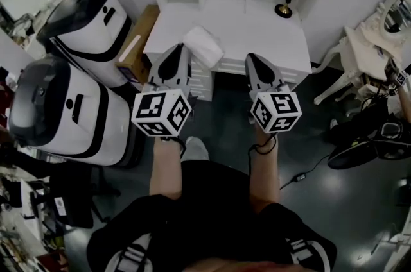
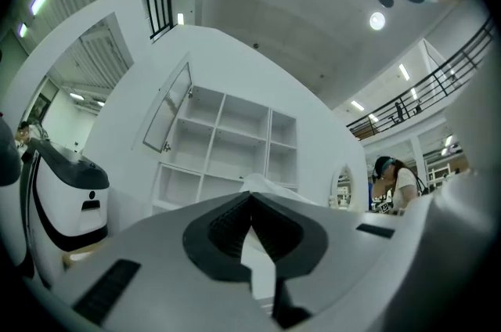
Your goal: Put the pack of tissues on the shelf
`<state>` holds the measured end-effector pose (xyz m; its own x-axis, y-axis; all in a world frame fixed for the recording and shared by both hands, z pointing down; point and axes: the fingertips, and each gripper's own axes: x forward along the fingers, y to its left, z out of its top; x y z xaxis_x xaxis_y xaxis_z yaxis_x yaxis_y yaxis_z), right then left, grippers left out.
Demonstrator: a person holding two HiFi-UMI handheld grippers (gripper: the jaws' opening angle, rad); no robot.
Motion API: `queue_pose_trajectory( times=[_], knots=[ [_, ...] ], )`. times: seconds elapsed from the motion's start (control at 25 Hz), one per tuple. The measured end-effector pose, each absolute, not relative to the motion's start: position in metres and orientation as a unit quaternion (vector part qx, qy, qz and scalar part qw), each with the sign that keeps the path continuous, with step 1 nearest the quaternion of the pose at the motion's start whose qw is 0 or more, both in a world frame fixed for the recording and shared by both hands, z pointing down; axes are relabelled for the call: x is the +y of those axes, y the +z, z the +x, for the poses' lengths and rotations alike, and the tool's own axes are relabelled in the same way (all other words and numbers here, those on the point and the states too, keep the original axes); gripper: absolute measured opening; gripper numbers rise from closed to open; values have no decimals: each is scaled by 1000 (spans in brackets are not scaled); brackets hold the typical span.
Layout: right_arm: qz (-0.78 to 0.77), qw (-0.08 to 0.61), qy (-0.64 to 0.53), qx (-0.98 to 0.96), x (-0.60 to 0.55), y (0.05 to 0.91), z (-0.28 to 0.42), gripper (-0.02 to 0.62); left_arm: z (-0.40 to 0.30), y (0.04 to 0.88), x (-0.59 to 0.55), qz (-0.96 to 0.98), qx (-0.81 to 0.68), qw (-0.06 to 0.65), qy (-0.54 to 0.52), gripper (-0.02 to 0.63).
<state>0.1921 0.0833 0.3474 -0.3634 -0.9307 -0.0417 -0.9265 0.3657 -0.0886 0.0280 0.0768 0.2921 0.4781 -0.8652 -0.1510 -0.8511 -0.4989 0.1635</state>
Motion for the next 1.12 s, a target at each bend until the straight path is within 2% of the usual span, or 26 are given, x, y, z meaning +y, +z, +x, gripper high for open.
queue_pose_trajectory(
  times=[0.2, 0.44, 0.68, 1.12],
  knots=[
    [-555, 49, -31, 830, 69, 349, 186, 20, 17, 298, 72, 853, -510, 36, -104, 11],
    [-528, 34, -31, 848, 50, 360, 148, 20, -12, 305, 53, 840, -531, 38, -105, 12],
    [-546, 38, -51, 835, 20, 365, 157, 20, -26, 313, 28, 835, -538, 49, -105, 11],
    [-503, 13, -61, 862, -47, 387, 95, 20, -60, 337, -34, 822, -558, 63, -94, 11]
  ],
)
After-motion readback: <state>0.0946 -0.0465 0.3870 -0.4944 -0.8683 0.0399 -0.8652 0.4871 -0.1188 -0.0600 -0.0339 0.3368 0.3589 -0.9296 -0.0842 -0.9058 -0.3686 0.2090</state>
